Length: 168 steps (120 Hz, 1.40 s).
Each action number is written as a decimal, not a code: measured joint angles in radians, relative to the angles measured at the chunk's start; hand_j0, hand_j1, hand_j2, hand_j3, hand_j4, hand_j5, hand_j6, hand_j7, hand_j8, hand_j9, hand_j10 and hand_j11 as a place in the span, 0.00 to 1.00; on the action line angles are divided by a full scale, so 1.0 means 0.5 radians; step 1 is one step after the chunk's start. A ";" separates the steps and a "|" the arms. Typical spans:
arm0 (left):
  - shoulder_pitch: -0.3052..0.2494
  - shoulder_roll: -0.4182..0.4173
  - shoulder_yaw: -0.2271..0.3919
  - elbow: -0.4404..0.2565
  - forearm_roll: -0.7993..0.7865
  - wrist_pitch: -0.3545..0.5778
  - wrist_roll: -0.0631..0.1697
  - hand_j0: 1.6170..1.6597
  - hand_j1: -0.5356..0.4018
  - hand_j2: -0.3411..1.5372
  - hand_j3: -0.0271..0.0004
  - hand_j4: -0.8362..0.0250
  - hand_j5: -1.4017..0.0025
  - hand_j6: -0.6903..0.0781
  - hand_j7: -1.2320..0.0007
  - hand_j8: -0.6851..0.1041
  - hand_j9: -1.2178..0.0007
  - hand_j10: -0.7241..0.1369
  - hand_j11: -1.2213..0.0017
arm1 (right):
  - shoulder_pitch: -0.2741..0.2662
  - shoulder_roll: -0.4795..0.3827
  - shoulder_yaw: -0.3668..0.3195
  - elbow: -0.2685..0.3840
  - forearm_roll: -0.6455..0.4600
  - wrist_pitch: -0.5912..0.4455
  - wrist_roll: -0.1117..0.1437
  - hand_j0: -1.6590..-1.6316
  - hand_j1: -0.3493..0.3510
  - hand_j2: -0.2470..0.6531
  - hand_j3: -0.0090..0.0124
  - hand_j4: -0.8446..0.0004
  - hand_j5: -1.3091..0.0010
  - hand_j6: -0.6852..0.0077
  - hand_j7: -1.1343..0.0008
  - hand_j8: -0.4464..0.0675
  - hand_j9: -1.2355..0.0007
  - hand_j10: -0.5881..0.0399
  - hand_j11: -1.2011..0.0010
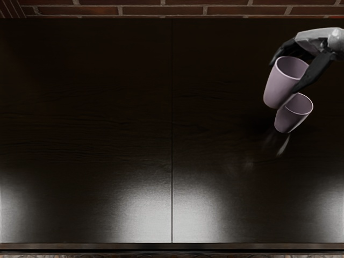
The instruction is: Pick up cup and place in cup with right hand
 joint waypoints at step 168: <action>0.000 0.000 -0.001 0.000 0.000 0.000 -0.001 0.96 0.94 0.18 0.98 0.97 1.00 0.90 1.00 0.87 1.00 0.84 1.00 | -0.207 -0.105 -0.029 -0.131 -0.134 -0.136 0.119 0.28 0.71 0.29 0.41 0.56 0.41 0.69 0.40 0.56 0.44 0.49 0.41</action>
